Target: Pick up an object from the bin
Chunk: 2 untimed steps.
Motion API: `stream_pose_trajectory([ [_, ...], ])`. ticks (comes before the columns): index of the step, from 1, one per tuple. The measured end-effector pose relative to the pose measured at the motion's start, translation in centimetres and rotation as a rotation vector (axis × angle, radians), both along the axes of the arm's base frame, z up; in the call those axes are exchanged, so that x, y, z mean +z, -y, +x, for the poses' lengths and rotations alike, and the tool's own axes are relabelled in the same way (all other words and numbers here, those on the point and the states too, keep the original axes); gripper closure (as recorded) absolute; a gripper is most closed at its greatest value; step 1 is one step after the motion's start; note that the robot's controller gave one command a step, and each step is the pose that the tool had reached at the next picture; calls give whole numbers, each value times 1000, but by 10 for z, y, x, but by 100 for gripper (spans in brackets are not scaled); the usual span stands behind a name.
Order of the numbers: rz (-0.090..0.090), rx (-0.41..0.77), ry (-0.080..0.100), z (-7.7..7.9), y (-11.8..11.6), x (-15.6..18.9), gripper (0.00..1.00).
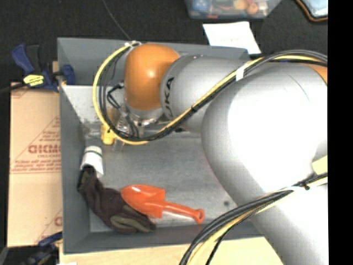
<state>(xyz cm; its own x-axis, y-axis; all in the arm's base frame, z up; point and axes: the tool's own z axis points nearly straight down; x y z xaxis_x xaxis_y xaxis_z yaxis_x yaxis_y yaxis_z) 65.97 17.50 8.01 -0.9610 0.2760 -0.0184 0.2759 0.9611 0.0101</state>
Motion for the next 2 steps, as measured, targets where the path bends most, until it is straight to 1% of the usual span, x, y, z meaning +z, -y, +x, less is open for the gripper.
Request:
stream_pose_trajectory([
  [1, 0, 0, 0, 0, 0, 50, 100],
  [2, -1, 0, 0, 0, 1, 33, 100],
])
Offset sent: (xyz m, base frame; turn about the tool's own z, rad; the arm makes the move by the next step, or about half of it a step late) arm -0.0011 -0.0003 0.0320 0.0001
